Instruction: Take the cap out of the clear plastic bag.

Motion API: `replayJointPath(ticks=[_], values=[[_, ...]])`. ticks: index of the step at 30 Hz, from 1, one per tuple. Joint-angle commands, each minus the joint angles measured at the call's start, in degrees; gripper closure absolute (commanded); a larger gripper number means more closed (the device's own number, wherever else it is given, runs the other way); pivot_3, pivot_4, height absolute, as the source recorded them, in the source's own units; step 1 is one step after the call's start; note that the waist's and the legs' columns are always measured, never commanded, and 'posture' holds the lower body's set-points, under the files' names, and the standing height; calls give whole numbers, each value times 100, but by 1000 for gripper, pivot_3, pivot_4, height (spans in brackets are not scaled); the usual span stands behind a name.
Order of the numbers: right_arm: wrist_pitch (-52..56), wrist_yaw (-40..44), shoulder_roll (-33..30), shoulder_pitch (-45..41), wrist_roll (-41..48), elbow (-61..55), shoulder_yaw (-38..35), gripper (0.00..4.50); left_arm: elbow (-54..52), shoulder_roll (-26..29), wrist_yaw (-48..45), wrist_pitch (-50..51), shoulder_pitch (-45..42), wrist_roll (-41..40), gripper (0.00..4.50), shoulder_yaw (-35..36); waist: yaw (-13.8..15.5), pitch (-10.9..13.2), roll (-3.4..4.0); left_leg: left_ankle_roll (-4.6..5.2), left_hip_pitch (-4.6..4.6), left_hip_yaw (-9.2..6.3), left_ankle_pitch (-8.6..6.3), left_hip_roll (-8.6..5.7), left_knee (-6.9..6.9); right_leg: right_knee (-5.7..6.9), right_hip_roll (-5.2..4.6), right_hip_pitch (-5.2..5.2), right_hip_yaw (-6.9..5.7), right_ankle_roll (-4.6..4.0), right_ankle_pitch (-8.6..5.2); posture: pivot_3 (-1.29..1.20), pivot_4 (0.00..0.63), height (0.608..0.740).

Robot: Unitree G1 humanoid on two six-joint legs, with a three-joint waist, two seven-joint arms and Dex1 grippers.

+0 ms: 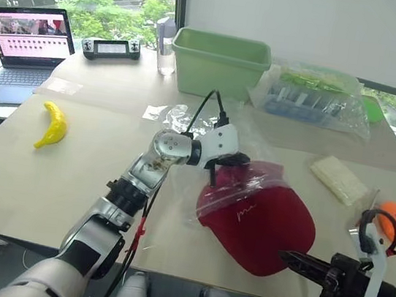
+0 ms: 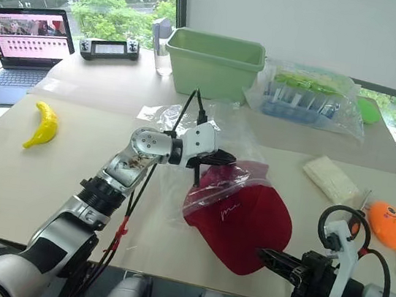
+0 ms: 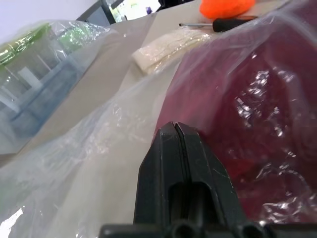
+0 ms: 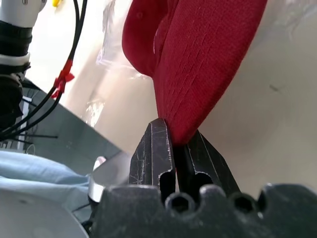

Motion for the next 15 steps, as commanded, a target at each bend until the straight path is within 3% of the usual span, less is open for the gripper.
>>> replayJointPath(ticks=[1,4,8,11,15], values=[[-86,607,18,344,-290,-237,-673,4437,74,115,37,-232,-153,-31,4500,102,8,-1,2,0,-2,0,0,0,0,0,0,-2,0,5,2,0,150,737],[-308,1456,304,699,-601,-311,-1178,4437,69,170,55,-366,-152,38,4500,40,22,0,0,0,-3,0,0,-1,0,0,-1,-2,0,7,3,0,150,737],[-988,3263,708,1805,-2296,-308,-1523,4437,19,93,57,-350,-141,-15,4500,14,89,-1,2,0,-9,-2,-1,-1,5,-9,-1,-2,-5,11,2,0,150,737],[-1714,3965,844,2284,-3451,-94,-1577,4437,37,64,38,-376,-122,-14,4500,-19,84,-4,6,0,-11,0,-1,-2,8,-14,-3,-1,-3,-1,-4,0,150,737],[-2952,4633,1532,2171,-4171,434,-1530,4437,57,41,26,-394,-115,-9,4500,-29,68,-7,8,-1,-7,-1,-2,0,6,-15,-1,0,-7,-19,-14,0,150,737]])
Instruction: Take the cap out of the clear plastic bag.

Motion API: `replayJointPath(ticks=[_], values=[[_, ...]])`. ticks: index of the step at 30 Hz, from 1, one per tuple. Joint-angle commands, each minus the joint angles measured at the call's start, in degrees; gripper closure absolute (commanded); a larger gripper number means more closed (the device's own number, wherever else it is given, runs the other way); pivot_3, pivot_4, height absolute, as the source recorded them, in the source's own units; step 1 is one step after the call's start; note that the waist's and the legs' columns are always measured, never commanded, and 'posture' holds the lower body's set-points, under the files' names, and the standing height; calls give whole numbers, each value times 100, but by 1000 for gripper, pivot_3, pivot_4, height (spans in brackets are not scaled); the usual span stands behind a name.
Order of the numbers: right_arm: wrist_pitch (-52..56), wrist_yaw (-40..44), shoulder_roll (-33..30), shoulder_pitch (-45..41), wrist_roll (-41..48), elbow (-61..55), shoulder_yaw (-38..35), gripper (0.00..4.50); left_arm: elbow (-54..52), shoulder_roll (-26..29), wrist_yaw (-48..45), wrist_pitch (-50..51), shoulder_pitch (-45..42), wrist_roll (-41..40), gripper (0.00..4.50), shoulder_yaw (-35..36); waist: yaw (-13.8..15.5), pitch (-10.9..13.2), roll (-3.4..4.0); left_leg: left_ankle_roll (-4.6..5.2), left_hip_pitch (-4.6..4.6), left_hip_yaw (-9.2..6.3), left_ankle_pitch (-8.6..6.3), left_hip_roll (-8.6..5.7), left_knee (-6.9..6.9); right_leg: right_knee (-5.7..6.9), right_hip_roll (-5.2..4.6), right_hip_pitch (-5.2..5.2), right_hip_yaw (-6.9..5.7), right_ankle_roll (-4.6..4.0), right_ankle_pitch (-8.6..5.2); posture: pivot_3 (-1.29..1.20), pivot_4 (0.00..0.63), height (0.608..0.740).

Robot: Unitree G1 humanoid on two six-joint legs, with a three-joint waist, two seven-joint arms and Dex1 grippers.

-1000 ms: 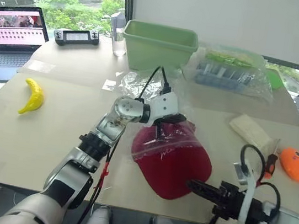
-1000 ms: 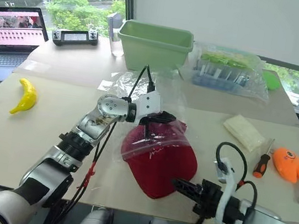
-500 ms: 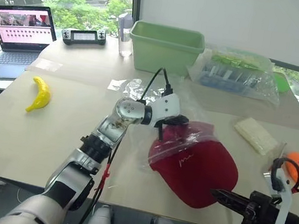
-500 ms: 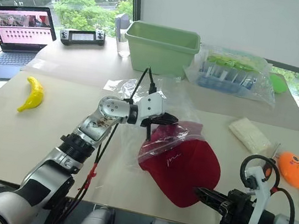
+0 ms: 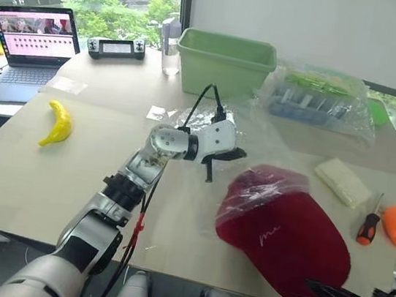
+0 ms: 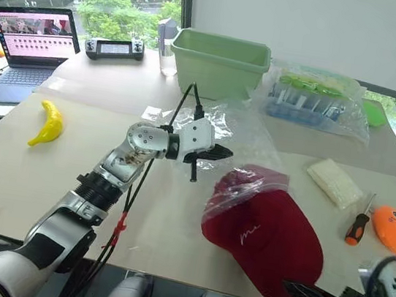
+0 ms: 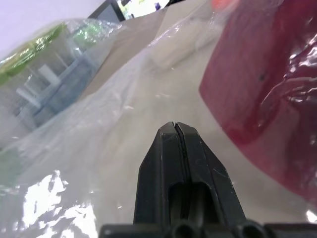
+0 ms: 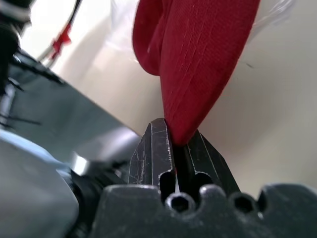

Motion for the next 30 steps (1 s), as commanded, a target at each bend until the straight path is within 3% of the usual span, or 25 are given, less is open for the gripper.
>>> replayJointPath(ticks=[1,7,11,17,21,30], values=[[-1047,718,363,73,-755,556,-165,4437,-106,-14,4,-112,-54,-61,4500,5,-16,-6,11,0,0,1,0,-1,0,0,-1,-1,1,1,0,0,150,737],[-903,1197,335,236,-426,1010,-612,4437,-93,-20,1,-120,18,-66,4500,-20,-61,-16,29,-1,2,4,0,-3,-3,2,-3,-1,5,-2,-1,0,150,737],[-281,1296,110,256,589,889,-991,4437,97,-102,154,-88,103,-64,4500,18,-70,-28,48,-1,3,5,0,-3,-3,2,-4,0,7,-3,-2,0,150,737],[-42,397,107,-183,782,-129,-51,4437,324,-899,676,1093,-210,-948,4500,771,-56,-24,41,-1,3,2,0,-5,-2,4,-3,2,4,-1,-2,0,150,737],[10,-166,137,-699,610,-345,796,4437,366,-1054,965,1487,-597,-1239,4500,1149,-56,-22,39,0,-3,1,0,-8,-1,2,-3,-3,4,16,7,0,150,737],[-7,-1046,197,-2471,-418,941,2417,4437,264,-270,965,1400,-1238,-1181,4500,1408,-109,-26,44,0,7,2,1,-8,-1,9,-2,0,9,30,18,0,150,737]])
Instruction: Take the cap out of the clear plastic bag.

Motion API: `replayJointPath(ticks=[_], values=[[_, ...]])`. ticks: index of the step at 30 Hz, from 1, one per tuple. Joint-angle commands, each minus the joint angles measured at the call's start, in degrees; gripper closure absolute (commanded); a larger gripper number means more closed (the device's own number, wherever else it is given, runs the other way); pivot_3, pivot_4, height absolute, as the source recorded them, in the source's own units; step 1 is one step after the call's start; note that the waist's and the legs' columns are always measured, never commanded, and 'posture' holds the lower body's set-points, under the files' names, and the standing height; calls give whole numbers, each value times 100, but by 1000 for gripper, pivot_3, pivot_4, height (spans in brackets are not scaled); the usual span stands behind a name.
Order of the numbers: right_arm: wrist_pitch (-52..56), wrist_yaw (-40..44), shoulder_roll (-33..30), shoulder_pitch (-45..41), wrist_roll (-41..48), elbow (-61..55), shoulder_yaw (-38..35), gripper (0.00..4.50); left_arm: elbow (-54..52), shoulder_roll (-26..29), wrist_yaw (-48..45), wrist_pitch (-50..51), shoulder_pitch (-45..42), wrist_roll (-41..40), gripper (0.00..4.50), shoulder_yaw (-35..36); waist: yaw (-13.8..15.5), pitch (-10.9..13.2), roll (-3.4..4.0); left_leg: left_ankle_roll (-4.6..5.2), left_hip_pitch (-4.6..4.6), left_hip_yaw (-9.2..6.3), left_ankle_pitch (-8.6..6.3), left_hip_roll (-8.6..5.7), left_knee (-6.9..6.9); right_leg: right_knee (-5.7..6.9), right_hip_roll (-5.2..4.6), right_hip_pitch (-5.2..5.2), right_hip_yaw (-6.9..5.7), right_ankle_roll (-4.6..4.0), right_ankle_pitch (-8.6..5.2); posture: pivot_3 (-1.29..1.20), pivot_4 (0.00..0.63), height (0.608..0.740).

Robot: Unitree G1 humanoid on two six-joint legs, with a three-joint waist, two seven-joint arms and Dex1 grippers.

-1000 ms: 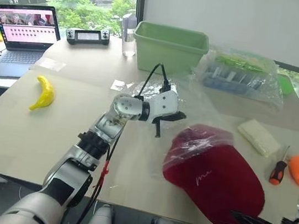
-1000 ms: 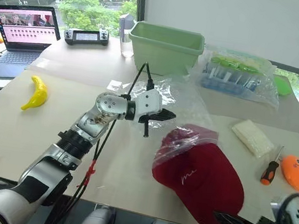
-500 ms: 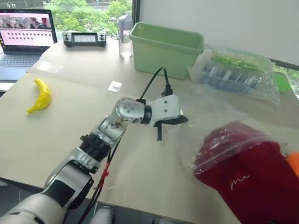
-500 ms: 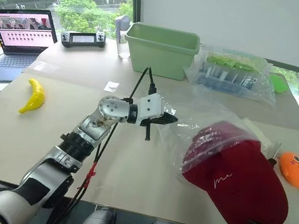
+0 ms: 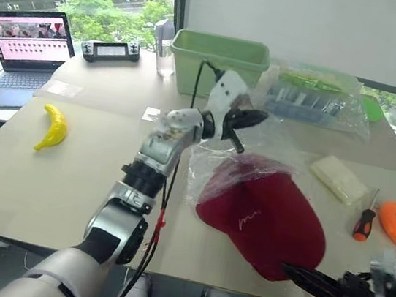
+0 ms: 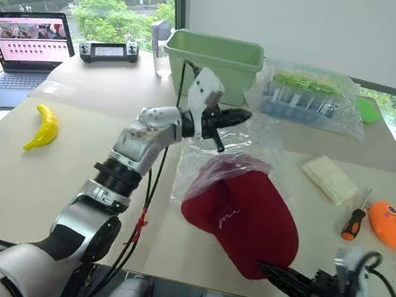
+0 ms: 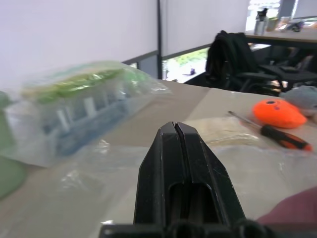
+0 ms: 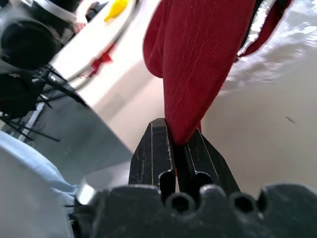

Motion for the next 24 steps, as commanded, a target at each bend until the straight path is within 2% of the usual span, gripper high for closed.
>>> replayJointPath(ticks=[1,3,6,8,10,12,16,19,21,24], values=[[-125,-431,65,-854,-696,795,584,4437,-424,432,-340,-185,-151,59,4500,-106,-4,-3,-5,0,5,0,0,1,-1,0,1,5,0,0,0,0,150,737],[-150,-610,168,-1328,-946,1204,864,4437,-859,724,-727,-63,-2,19,4500,-278,-25,-3,-5,0,11,0,0,2,-2,1,3,8,0,-1,2,0,150,737],[-181,-730,310,-1718,-1124,1483,1071,4500,-1604,1107,-1287,310,367,-177,3762,-515,-22,-6,-1,0,20,1,0,2,-5,8,2,15,0,-2,2,0,150,737],[-142,-752,387,-1878,-1129,1549,1173,4500,-2167,1374,-1560,528,693,-235,3125,-699,-32,-7,1,0,29,1,0,3,-7,12,3,21,0,-3,2,0,150,737],[-120,-761,444,-1984,-1150,1609,1258,4500,-2664,1504,-1623,850,971,-378,2307,-784,-66,-7,1,0,56,1,0,6,-9,13,4,47,1,-3,1,0,150,737],[-111,-790,487,-2061,-1196,1694,1343,4500,-3034,1482,-1498,1144,1199,-462,1589,-835,-89,-7,0,-1,92,0,-1,8,-9,9,4,86,-2,-27,-15,0,150,737],[-132,-779,505,-2095,-1294,1794,1433,4500,-3761,1603,-1754,1589,1514,-714,178,-1163,-117,-9,1,-1,101,2,-1,8,0,9,3,98,1,-42,-18,0,150,737],[-146,-778,511,-2067,-1371,1866,1455,4500,-4041,1538,-1690,1929,1526,-971,178,-1174,-122,-10,3,-2,109,1,-1,9,-2,9,3,101,2,-44,-18,0,150,737],[-165,-792,508,-2027,-1408,1891,1451,4500,-4068,1627,-1709,1764,1518,-816,178,-1328,-129,-11,3,-1,109,1,-1,10,-3,10,4,100,2,-45,-18,0,150,737],[-155,-804,526,-1952,-1328,1860,1367,4500,-3620,1937,-1591,361,1558,367,178,-2039,-124,-13,4,-1,111,2,-1,9,-4,9,4,100,3,-45,-18,0,150,737]])
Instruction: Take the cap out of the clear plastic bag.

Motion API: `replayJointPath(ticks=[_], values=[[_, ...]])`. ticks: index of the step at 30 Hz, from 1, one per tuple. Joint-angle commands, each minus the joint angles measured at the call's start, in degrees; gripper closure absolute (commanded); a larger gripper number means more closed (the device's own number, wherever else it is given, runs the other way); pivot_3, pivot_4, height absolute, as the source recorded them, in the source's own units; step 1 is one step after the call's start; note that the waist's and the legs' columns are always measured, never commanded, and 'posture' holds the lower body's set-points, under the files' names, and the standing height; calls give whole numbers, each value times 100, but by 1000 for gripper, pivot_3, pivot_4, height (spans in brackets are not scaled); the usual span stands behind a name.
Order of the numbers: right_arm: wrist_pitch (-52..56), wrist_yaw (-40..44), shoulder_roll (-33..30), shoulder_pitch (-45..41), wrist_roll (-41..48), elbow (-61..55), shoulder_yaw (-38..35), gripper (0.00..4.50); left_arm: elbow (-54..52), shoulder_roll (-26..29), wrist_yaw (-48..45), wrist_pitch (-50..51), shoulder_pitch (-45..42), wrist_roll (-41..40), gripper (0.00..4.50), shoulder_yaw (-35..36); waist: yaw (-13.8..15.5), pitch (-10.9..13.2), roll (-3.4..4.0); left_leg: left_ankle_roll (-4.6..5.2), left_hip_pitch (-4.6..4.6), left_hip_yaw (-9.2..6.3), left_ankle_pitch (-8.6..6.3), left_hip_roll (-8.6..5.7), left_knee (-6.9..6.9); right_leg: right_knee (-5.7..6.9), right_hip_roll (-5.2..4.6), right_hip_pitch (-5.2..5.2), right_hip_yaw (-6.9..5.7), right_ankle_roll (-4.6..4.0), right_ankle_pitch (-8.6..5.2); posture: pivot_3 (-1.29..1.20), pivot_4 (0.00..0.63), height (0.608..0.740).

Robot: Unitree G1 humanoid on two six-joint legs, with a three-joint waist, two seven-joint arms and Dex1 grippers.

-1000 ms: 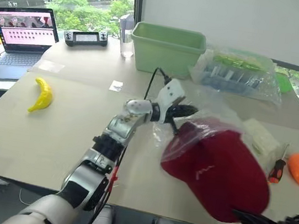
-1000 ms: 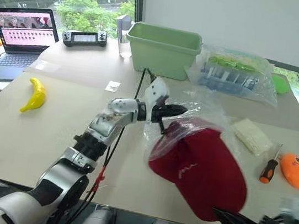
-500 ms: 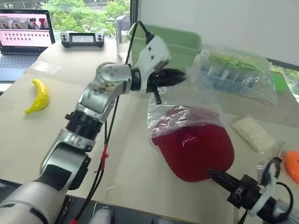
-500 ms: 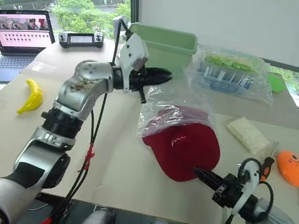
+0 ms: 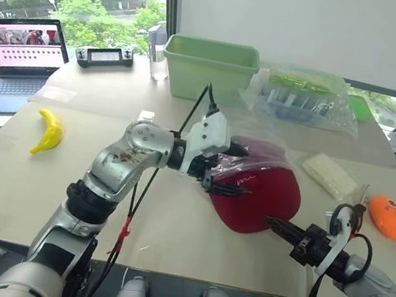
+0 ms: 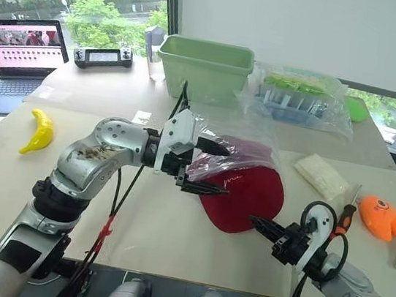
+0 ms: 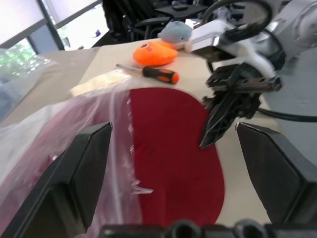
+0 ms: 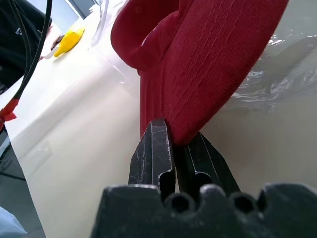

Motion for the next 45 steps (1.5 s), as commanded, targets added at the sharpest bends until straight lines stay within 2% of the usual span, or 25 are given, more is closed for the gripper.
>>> replayJointPath(ticks=[1,5,9,15,17,20,31,37,41,45], values=[[77,-247,4,207,-281,115,-26,4500,411,234,177,-1455,-47,1152,178,-644,15,-4,3,0,3,0,0,-1,-2,-1,0,1,1,-1,0,0,150,737],[1,-215,-31,279,-318,115,-131,4500,1119,-12,663,-2641,-102,1878,178,-953,42,-4,1,0,1,1,0,-2,0,-10,-1,4,1,-1,-1,0,150,737],[-40,-246,-8,304,-276,69,-231,4500,1553,-456,1176,-3393,-159,2147,178,-877,64,-4,1,0,-13,1,0,-2,-1,-18,-2,-2,0,0,-1,0,150,737],[-55,-307,62,453,-259,-60,-286,4500,2220,-774,2118,-4201,-381,2715,178,-646,110,-4,1,1,-17,1,0,-2,-5,-18,-1,-7,0,1,-1,0,150,737],[-65,-323,77,514,-266,-84,-305,4500,2365,-883,2229,-4312,-460,2646,178,-518,130,-4,1,1,-17,1,0,-2,-2,-19,-2,-6,0,2,-1,0,150,737],[-51,-366,111,633,-228,-192,-330,4500,2573,-916,2216,-4507,-560,2616,895,-426,159,-4,1,0,-17,2,-1,-3,-4,-22,-3,-6,0,3,-1,0,150,737],[120,-855,216,879,-211,-679,-353,4500,3208,-1027,2434,-4823,-711,2973,4443,-418,173,-4,1,0,-19,1,-1,-3,-8,-24,-3,-7,-2,3,-2,0,150,737],[551,-991,-96,1547,137,-1686,-535,4500,3389,-1102,2458,-4838,-692,2980,4443,-405,174,-5,2,-27,-19,2,-18,-3,-12,-25,-4,-7,-2,5,-4,0,150,737],[-51,-280,-221,2612,-16,-2383,-814,4500,3292,-1161,2428,-4733,-520,2948,4443,-431,225,-5,2,-25,-26,0,-18,-6,-17,-28,-7,-11,-5,9,-9,0,150,737],[-526,335,-65,3613,45,-2374,-1458,4500,3227,-1171,2361,-4697,-377,2955,4443,-469,227,-6,0,-23,-33,3,-23,-7,-10,-47,-12,-8,-4,12,-10,0,150,737]])
